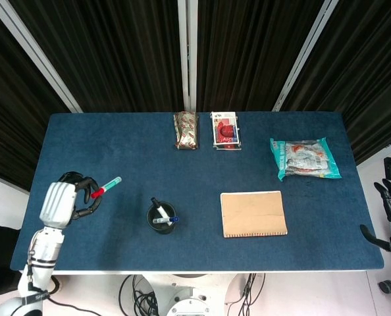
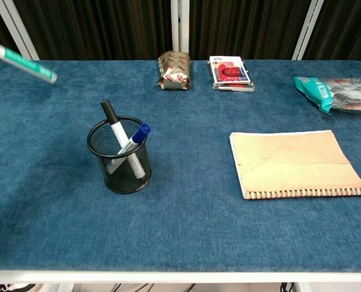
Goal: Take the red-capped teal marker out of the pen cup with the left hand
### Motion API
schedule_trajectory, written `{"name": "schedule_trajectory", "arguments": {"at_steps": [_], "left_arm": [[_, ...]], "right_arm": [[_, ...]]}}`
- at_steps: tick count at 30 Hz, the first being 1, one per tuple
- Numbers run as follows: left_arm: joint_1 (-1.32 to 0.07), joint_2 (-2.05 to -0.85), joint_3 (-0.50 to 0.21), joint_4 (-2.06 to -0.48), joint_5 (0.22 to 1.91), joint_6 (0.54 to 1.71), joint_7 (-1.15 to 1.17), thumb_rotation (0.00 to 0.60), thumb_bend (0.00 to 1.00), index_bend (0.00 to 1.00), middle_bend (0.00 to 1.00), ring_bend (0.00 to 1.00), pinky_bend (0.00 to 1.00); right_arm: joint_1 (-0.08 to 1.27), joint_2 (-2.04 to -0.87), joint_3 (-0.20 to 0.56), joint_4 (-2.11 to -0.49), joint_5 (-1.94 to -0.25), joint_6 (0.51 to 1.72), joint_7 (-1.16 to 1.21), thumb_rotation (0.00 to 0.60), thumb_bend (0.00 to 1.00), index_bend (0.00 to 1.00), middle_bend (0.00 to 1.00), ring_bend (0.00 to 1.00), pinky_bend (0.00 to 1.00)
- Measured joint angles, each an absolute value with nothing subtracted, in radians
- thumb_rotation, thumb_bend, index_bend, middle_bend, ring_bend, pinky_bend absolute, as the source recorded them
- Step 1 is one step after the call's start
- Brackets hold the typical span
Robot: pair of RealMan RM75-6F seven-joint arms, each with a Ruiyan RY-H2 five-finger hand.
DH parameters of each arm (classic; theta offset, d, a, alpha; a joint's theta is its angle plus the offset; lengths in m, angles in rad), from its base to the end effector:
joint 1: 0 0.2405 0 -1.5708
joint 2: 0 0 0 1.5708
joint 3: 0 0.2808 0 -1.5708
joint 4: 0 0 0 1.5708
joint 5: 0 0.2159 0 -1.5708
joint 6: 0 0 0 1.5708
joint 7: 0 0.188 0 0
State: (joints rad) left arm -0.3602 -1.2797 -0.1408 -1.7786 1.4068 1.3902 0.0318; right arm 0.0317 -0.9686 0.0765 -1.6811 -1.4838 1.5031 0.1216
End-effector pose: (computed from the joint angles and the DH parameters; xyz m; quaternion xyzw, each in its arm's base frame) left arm -0.2157 0.3119 0.1017 -0.5824 -0.4213 -0.5226 0.4585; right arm -0.3386 -0.2147 0.2181 0.5624 -0.4021 0.4003 0.6015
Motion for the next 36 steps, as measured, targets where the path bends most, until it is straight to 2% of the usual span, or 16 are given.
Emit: {"name": "schedule_trajectory", "arguments": {"at_steps": [6, 10, 11, 12, 14, 15, 16, 17, 22, 30, 36], "left_arm": [[-0.412, -1.371, -0.151, -1.572, 1.322, 1.231, -0.043, 0.6, 0.35, 0.7, 0.73, 0.48, 0.3], [-0.442, -1.408, -0.147, -1.501, 1.287, 1.157, -0.055, 0.6, 0.33, 0.64, 0.66, 0.43, 0.28], [-0.445, -1.41, -0.145, -1.496, 1.278, 1.147, -0.047, 0.6, 0.33, 0.59, 0.61, 0.4, 0.27], [-0.446, -1.409, -0.142, -1.496, 1.274, 1.142, -0.039, 0.6, 0.32, 0.49, 0.51, 0.34, 0.24], [-0.447, -1.398, -0.133, -1.506, 1.268, 1.122, -0.03, 0.6, 0.29, 0.22, 0.23, 0.15, 0.18], [-0.448, -1.387, -0.129, -1.514, 1.265, 1.109, -0.03, 0.6, 0.29, 0.17, 0.18, 0.12, 0.16], [-0.449, -1.374, -0.125, -1.526, 1.261, 1.095, -0.03, 0.6, 0.28, 0.05, 0.06, 0.03, 0.12], [-0.449, -1.354, -0.121, -1.542, 1.257, 1.081, -0.025, 0.6, 0.27, 0.01, 0.01, 0.0, 0.09], [-0.428, -1.318, -0.108, -1.579, 1.275, 1.134, 0.029, 0.6, 0.25, 0.0, 0.0, 0.0, 0.06], [-0.297, -1.216, -0.048, -1.668, 1.344, 1.368, 0.155, 0.6, 0.25, 0.0, 0.0, 0.0, 0.03], [-0.174, -1.174, 0.02, -1.62, 1.449, 1.524, 0.173, 0.6, 0.25, 0.0, 0.0, 0.0, 0.02]], "right_arm": [[0.034, -0.967, 0.077, -1.692, -1.48, 1.498, 0.111, 0.6, 0.18, 0.0, 0.0, 0.0, 0.0], [0.036, -0.965, 0.078, -1.69, -1.474, 1.492, 0.113, 0.6, 0.18, 0.0, 0.0, 0.0, 0.0], [0.036, -0.965, 0.077, -1.689, -1.471, 1.487, 0.114, 0.6, 0.18, 0.0, 0.0, 0.0, 0.0], [0.037, -0.964, 0.077, -1.688, -1.468, 1.483, 0.116, 0.6, 0.18, 0.0, 0.0, 0.0, 0.0], [0.039, -0.965, 0.078, -1.682, -1.463, 1.479, 0.119, 0.6, 0.18, 0.0, 0.0, 0.0, 0.0], [0.039, -0.967, 0.078, -1.68, -1.462, 1.478, 0.121, 0.6, 0.18, 0.0, 0.0, 0.0, 0.0], [0.039, -0.968, 0.078, -1.678, -1.462, 1.478, 0.123, 0.6, 0.18, 0.0, 0.0, 0.0, 0.0], [0.039, -0.97, 0.079, -1.675, -1.461, 1.478, 0.125, 0.6, 0.18, 0.0, 0.0, 0.0, 0.0], [0.036, -0.973, 0.079, -1.668, -1.461, 1.484, 0.132, 0.6, 0.18, 0.0, 0.0, 0.0, 0.0], [0.034, -0.989, 0.078, -1.66, -1.469, 1.493, 0.118, 0.6, 0.18, 0.0, 0.0, 0.0, 0.0], [0.036, -1.044, 0.081, -1.619, -1.505, 1.53, 0.112, 0.6, 0.18, 0.0, 0.0, 0.0, 0.0]]}}
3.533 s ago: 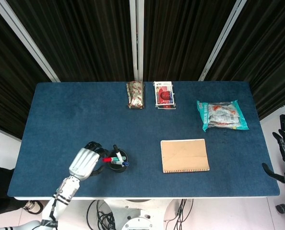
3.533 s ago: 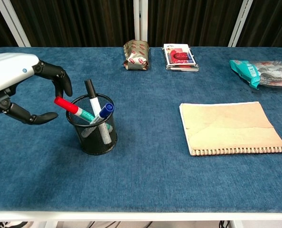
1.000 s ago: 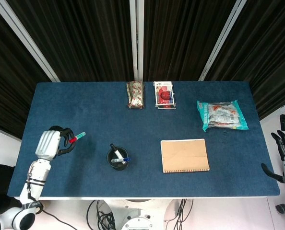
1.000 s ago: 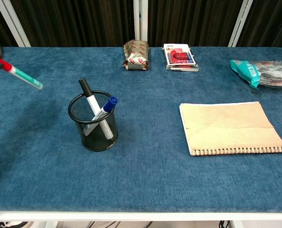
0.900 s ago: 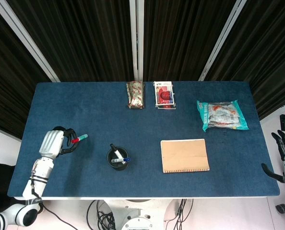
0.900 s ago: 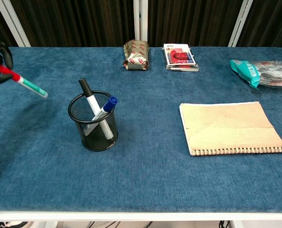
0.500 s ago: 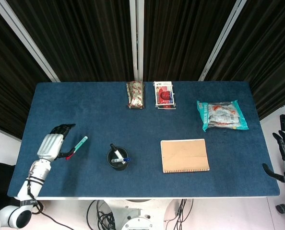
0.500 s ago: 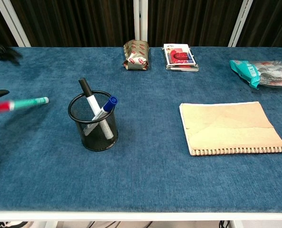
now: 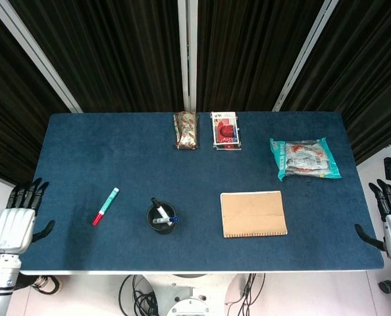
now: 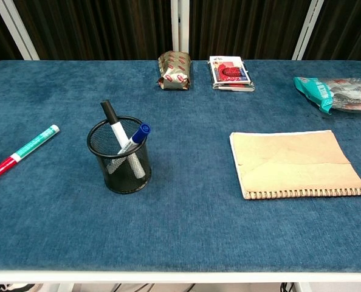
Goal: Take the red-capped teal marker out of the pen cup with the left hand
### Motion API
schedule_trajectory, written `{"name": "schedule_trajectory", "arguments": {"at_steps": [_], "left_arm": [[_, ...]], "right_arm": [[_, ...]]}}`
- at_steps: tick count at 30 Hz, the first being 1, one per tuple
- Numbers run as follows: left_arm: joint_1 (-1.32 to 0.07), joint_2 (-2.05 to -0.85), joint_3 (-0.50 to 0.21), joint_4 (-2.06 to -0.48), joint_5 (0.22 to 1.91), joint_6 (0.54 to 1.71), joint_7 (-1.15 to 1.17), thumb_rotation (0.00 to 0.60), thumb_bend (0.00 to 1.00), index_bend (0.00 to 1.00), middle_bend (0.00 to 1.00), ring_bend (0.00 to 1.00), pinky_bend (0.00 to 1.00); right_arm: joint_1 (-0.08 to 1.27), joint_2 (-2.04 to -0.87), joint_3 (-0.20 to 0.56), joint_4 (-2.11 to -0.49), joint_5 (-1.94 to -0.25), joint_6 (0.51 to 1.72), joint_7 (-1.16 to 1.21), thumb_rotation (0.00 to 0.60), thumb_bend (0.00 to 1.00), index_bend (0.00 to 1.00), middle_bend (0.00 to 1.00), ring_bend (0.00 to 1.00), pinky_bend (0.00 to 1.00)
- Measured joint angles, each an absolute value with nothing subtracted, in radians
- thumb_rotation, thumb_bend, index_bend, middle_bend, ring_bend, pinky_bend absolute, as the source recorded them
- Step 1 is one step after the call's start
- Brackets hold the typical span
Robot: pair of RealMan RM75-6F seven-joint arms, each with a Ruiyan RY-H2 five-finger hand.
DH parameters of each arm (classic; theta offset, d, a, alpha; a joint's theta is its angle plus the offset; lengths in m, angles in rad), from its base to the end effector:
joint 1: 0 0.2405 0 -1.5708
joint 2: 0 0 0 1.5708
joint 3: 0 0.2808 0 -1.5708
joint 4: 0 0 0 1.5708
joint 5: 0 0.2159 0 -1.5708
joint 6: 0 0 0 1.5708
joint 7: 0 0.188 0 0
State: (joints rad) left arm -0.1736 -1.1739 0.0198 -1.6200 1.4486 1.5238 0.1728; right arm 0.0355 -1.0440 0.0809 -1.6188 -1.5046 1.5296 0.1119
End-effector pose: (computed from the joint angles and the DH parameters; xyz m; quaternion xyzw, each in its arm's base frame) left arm -0.3217 0.2411 0.1422 -0.6243 -0.3474 -0.3614 0.5991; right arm -0.3413 -0.2172 0.2026 0.5626 -0.3894 0.4140 0.6004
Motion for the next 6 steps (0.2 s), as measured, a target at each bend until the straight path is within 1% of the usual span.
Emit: {"name": "schedule_trajectory", "arguments": {"at_steps": [3, 6], "left_arm": [[-0.129, -1.16, 0.038, -1.585, 1.463, 1.566, 0.19, 0.6, 0.25, 0.0, 0.0, 0.0, 0.02], [-0.113, -1.142, 0.041, -1.594, 1.452, 1.567, 0.196, 0.6, 0.25, 0.0, 0.0, 0.0, 0.01]], "right_arm": [[0.041, -1.069, 0.084, -1.599, -1.515, 1.536, 0.104, 0.6, 0.18, 0.0, 0.0, 0.0, 0.0], [0.046, -1.081, 0.087, -1.599, -1.515, 1.537, 0.091, 0.6, 0.18, 0.0, 0.0, 0.0, 0.0]]}}
